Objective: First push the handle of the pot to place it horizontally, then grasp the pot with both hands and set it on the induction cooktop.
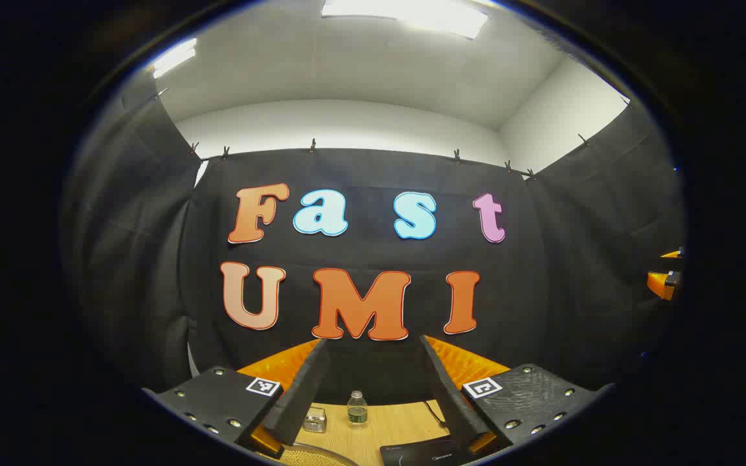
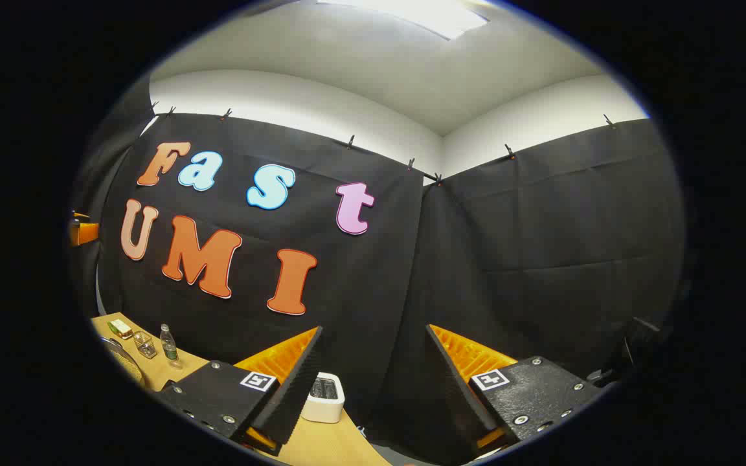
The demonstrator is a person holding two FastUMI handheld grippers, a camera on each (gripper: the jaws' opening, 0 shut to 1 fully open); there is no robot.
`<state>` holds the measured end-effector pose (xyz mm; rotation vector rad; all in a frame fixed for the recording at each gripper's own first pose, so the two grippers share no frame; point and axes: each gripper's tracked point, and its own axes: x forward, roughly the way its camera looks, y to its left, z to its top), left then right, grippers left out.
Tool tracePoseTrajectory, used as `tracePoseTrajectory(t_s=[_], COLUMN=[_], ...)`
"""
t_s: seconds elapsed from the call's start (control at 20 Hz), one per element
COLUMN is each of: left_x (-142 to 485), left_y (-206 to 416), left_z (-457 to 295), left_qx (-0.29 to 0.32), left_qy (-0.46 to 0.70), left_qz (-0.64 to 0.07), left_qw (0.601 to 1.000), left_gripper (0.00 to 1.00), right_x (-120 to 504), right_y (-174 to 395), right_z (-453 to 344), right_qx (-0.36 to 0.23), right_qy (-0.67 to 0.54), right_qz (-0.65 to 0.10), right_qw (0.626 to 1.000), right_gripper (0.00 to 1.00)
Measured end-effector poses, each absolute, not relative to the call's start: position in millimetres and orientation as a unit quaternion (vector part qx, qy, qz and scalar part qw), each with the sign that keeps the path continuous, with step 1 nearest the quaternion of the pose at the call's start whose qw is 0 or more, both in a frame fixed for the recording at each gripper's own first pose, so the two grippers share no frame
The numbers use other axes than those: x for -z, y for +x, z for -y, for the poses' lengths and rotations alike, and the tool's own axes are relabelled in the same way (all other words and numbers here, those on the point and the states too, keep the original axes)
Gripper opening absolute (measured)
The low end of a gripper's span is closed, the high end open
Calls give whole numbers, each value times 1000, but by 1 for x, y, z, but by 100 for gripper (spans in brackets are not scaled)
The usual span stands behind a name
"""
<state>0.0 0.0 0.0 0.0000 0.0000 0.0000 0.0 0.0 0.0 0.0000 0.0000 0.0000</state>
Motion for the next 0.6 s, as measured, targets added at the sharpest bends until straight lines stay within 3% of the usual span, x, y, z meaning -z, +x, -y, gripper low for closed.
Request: tracePoseTrajectory(t_s=[0.6], left_x=[8], left_y=[-3], left_z=[20], left_qx=[12], left_qy=[-5], left_qz=[-15], left_qw=[1000], left_gripper=[86], right_x=[10], right_y=[1], right_z=[6], right_qx=[-10], right_qy=[-3], right_qz=[-5], right_qw=[1000], right_gripper=[94])
